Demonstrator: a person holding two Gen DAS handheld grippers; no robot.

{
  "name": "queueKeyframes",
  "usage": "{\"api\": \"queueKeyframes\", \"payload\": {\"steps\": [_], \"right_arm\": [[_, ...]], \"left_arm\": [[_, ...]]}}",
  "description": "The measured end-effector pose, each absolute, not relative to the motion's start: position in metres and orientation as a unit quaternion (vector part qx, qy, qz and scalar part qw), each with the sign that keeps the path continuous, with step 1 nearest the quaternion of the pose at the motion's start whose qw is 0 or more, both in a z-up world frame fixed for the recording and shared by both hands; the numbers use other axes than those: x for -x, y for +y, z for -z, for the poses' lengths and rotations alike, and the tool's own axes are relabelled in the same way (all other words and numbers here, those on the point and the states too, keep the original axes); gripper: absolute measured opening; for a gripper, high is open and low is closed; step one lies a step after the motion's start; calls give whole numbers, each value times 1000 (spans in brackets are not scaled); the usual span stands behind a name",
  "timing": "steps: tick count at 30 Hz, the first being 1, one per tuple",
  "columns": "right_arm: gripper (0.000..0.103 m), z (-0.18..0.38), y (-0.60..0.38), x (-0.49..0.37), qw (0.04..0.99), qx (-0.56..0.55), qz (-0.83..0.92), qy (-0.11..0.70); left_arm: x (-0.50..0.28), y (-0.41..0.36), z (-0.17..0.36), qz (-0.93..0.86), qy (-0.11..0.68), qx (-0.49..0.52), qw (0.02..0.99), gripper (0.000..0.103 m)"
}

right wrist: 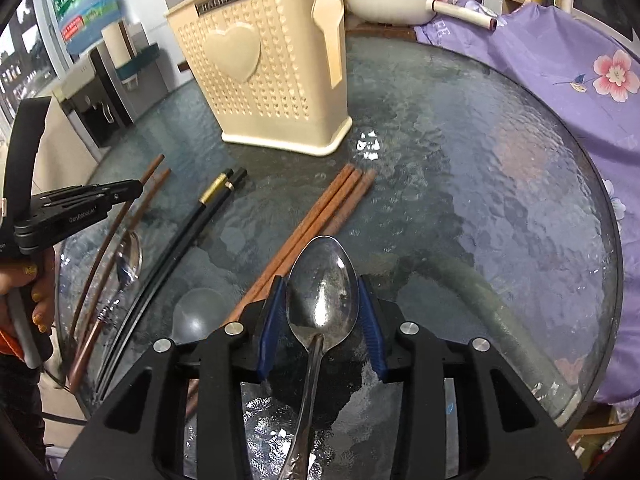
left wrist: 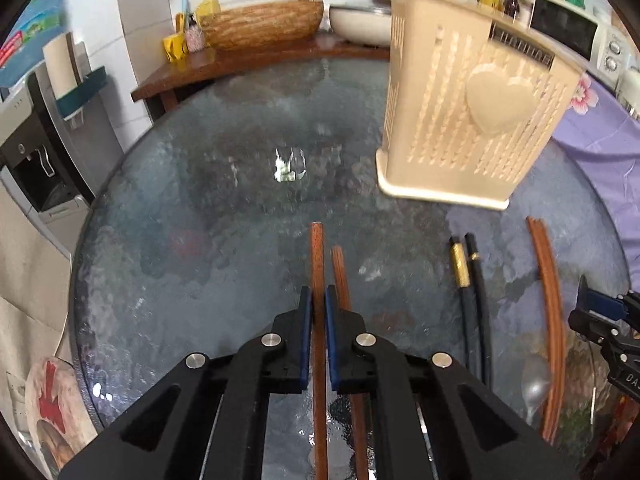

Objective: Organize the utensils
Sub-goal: 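Lift the spoon with the right tool while the left tool lifts the chopstick, then lower the spoon into the beige caddy with the right tool while the left carries the chopstick over it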

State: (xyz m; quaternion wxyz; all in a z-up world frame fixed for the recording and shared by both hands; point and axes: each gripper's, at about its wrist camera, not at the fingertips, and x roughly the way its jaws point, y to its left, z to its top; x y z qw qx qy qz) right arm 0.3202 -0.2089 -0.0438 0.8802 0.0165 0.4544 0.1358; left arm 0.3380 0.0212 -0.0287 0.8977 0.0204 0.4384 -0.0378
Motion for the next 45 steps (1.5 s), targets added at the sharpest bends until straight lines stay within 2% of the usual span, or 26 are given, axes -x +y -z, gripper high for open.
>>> {"api": "queueKeyframes", "payload": {"steps": [23,45], "right_arm": [[37,-56,-233,-280,927,-40,-166,334],[35,-68,-232,-269,930,-28,-171,324]], "left_arm": [[-284,34,-67,63,319,22,945,7],[-260,42,-93,60,277,34,959,7]]}}
